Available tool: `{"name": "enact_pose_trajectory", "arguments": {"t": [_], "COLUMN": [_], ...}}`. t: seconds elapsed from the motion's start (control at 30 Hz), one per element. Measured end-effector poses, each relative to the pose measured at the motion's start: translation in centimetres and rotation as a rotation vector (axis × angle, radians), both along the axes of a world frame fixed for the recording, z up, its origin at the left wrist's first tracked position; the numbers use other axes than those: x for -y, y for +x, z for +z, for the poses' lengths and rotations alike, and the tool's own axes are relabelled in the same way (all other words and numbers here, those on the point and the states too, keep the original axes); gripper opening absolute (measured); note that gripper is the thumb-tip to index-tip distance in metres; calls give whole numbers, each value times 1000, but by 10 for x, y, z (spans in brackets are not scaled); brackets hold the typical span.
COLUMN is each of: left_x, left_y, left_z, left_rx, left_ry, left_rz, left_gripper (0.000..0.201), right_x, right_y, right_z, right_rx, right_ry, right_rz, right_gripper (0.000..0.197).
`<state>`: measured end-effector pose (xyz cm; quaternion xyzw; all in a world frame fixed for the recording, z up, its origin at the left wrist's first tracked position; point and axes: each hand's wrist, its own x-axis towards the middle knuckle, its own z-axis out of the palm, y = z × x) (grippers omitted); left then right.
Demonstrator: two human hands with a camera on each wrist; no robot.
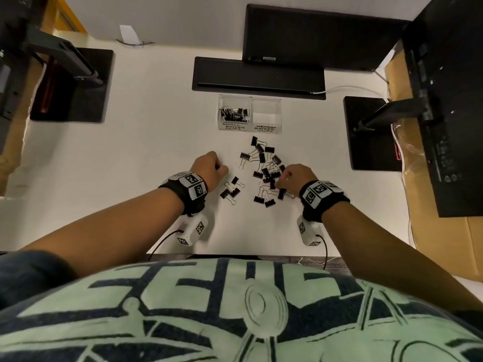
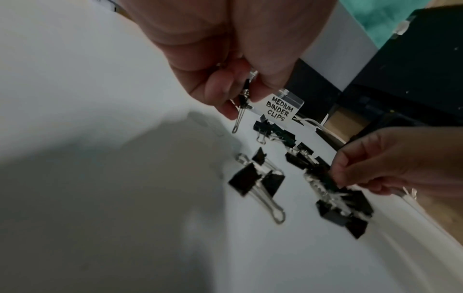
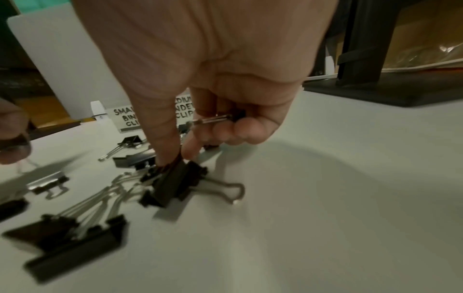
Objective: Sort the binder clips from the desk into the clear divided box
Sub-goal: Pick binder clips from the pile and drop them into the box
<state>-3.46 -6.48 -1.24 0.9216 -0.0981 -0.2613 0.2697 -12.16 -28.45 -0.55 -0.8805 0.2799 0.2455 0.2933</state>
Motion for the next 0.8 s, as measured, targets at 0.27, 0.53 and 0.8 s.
{"name": "enact_pose_trajectory", "arguments": {"t": [0.27, 0.53, 0.8], "left_x": [15, 39, 70], "left_y": [10, 46, 109], "left_z": [5, 27, 49], "left_rx": [-57, 43, 148], "left_ry": [-135, -178, -135], "left_rz": [84, 53, 85], "left_gripper": [16, 13, 7], "right_x": [3, -26, -3], "right_y": [13, 18, 31], "right_z": [5, -1, 14], "right_rx": [228, 103, 154], "right_ry": [48, 90, 115], "right_rz": [-67, 193, 51], "right_gripper": [3, 15, 15]}}
